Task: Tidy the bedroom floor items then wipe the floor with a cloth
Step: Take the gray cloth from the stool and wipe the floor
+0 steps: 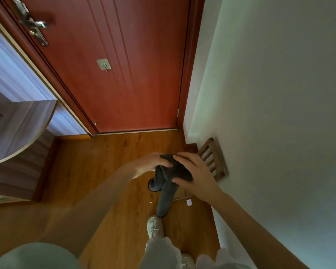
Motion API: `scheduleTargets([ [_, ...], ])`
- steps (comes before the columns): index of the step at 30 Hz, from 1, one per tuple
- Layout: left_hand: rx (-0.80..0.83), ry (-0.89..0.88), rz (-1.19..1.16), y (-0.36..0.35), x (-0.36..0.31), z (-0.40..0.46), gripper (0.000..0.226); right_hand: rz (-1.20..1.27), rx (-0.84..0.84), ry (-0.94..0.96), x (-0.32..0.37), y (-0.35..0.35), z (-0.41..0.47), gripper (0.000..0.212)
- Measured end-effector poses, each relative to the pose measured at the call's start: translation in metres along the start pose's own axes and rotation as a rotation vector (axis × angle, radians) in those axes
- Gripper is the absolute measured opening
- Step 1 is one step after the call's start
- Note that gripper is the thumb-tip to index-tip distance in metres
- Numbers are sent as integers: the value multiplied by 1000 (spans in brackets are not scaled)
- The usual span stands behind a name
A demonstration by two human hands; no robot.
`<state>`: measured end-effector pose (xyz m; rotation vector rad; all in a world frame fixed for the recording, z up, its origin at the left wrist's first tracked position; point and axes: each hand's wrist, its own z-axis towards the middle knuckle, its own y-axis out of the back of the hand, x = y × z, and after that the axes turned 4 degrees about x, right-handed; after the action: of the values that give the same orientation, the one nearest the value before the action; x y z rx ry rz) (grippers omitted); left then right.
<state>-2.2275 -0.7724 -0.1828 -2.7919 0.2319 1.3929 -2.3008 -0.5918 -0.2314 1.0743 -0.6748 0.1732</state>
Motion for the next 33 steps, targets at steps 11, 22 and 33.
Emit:
scheduleTargets([
  [11,7,31,-295,78,-16,37,27,-258,-261,-14,-7,-31,86,25],
  [22,-142,-203,360,105,-9,51,29,19,-196,-541,-25,-9,113,17],
  [33,-259,-174,230,53,3,73,114,92,-187,-583,-46,9,128,9],
])
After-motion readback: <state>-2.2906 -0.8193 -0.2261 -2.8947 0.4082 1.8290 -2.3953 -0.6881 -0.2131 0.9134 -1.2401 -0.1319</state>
